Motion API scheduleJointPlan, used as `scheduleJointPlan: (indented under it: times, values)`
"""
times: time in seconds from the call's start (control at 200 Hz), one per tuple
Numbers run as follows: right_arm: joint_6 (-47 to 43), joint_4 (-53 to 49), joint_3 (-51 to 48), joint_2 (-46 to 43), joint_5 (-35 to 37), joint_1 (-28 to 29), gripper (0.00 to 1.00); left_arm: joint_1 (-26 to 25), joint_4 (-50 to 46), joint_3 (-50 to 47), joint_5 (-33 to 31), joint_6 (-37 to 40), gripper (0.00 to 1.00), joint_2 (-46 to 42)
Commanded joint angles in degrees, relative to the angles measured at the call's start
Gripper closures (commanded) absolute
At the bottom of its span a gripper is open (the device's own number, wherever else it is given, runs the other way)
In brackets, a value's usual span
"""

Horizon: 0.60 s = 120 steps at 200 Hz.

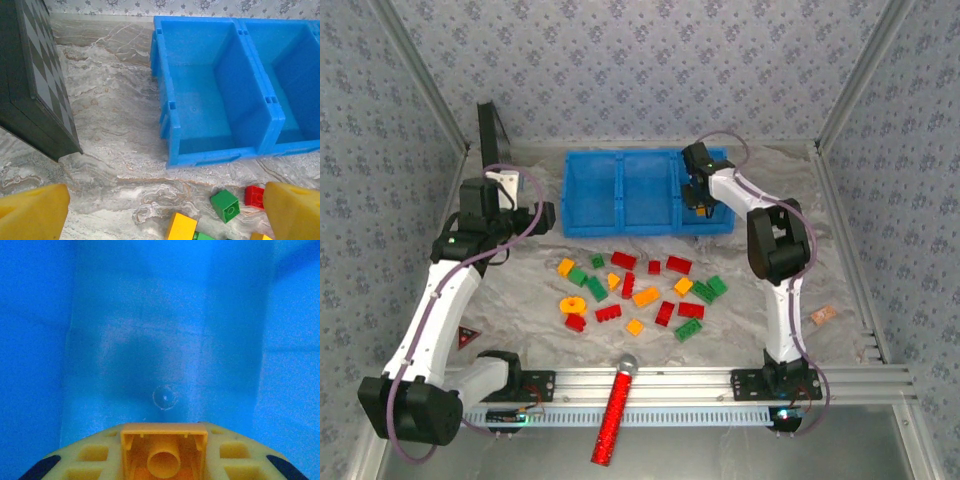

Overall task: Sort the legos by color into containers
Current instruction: Place the lego in the container.

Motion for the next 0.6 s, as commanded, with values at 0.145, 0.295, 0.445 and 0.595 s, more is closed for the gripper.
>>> scheduleJointPlan:
  times: [0.145, 0.295, 0.445, 0.595]
  values:
    - [1.5, -3.0, 1.5, 0.4, -1.8, -0.4, 0.59, -0.5, -0.1, 0.1, 1.0, -0.6, 0.01, 0.0]
    - [0.1, -3.8, 1.6, -2.8, -1.7, -0.4, 0.49, -0.6, -0.1, 0.3, 1.0, -0.6, 0.01, -0.2]
    - [-2.0, -3.9, 0.1, -8.6, -2.9, -0.3, 0.44, -0.6, -0.1, 0.4, 0.9, -0.5, 0.01, -0.3]
    - [-5.3, -4.0, -2.9, -14.7, -6.0, 1.3, 0.42, -0.6, 0.3, 0.3, -1.0, -0.2, 0.01, -0.5]
